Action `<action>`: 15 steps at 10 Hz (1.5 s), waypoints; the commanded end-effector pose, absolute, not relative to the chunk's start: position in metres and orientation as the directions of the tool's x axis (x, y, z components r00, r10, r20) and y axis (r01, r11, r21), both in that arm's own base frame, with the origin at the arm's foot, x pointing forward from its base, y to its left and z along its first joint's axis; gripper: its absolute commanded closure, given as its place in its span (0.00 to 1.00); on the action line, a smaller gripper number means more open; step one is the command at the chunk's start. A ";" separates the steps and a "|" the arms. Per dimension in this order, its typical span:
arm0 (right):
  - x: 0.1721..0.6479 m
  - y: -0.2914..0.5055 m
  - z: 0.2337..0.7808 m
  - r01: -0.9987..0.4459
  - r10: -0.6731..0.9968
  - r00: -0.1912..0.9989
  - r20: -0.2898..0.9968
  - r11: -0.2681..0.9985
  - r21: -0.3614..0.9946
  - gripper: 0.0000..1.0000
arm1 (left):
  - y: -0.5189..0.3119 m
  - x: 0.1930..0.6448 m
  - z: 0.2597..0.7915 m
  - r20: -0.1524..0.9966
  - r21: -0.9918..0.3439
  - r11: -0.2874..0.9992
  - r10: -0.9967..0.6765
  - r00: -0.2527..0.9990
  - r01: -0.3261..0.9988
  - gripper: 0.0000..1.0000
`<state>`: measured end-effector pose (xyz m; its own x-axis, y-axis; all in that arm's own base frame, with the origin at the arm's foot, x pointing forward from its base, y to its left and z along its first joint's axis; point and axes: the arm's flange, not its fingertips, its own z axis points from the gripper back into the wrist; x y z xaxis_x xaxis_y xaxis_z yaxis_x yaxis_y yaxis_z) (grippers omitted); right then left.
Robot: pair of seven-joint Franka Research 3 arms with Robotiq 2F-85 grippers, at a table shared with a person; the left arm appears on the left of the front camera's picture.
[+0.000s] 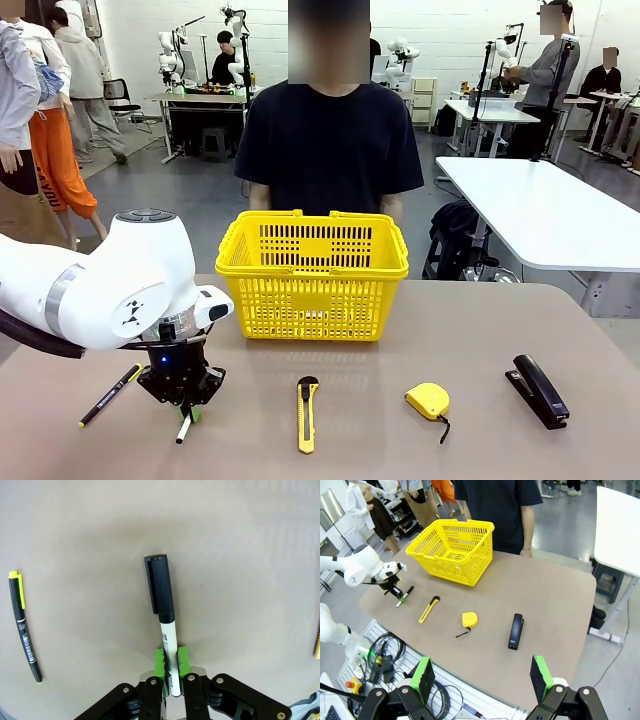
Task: Place the items the person wants into the basket.
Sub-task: Pick up the item the person points to and place it in the Market Basket.
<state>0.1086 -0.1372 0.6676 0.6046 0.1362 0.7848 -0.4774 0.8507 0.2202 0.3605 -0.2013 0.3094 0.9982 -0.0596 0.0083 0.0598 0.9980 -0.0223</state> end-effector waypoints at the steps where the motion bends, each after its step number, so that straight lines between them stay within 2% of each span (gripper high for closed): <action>1: 0.100 -0.137 0.671 -0.482 0.138 0.595 0.792 0.850 0.214 0.00 | -0.181 0.330 0.311 0.002 -0.052 0.995 -0.088 0.996 0.088 1.00; 2: 0.100 -0.137 0.671 -0.482 0.138 0.595 0.792 0.850 0.214 0.00 | -0.172 0.329 0.348 -0.008 -0.063 0.985 -0.159 0.987 0.159 0.91; 5: 0.100 -0.137 0.671 -0.482 0.138 0.595 0.792 0.850 0.214 0.00 | -0.155 0.298 0.479 0.079 0.014 0.986 -0.164 0.983 0.164 0.91; 8: 0.100 -0.137 0.671 -0.482 0.138 0.595 0.792 0.850 0.214 0.00 | -0.144 0.270 0.553 0.118 -0.005 0.980 -0.195 0.974 0.197 0.91; 13: 0.100 -0.137 0.671 -0.482 0.138 0.595 0.792 0.850 0.214 0.00 | -0.138 0.267 0.567 0.083 -0.018 0.984 -0.176 0.981 0.179 0.91; 15: 0.100 -0.137 0.671 -0.482 0.138 0.595 0.792 0.850 0.214 0.00 | -0.142 0.263 0.567 0.108 -0.010 0.983 -0.181 0.978 0.183 0.91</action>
<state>0.1089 -0.1373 0.6676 0.6048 0.1362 0.7847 -0.4775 0.8506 0.2204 0.2653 -0.1422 0.5642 0.9791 -0.1766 0.1006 0.1782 0.9840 -0.0076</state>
